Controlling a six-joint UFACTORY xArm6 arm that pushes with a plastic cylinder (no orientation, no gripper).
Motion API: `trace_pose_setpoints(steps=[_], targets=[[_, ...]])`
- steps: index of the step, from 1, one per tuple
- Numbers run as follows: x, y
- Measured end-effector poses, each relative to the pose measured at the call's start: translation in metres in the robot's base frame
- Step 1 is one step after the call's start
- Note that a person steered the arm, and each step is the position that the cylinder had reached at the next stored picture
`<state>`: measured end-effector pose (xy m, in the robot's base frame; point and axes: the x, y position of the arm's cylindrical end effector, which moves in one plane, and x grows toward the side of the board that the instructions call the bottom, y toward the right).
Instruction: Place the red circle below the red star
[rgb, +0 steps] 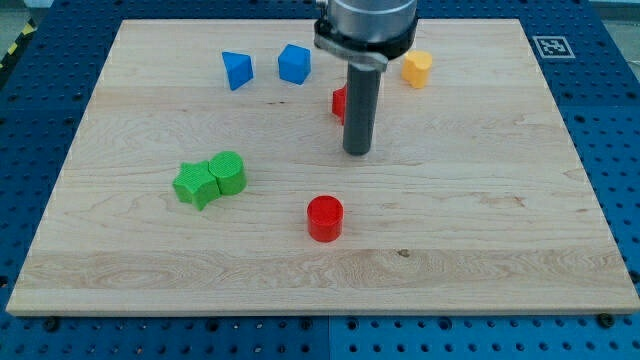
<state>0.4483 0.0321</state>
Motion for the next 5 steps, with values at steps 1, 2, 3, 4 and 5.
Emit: trace_pose_setpoints(steps=[1,2,3,4,5], targets=[[0.023,-0.035],[0.051,-0.062],[0.096,-0.076],[0.135,-0.070],[0.136,-0.052]])
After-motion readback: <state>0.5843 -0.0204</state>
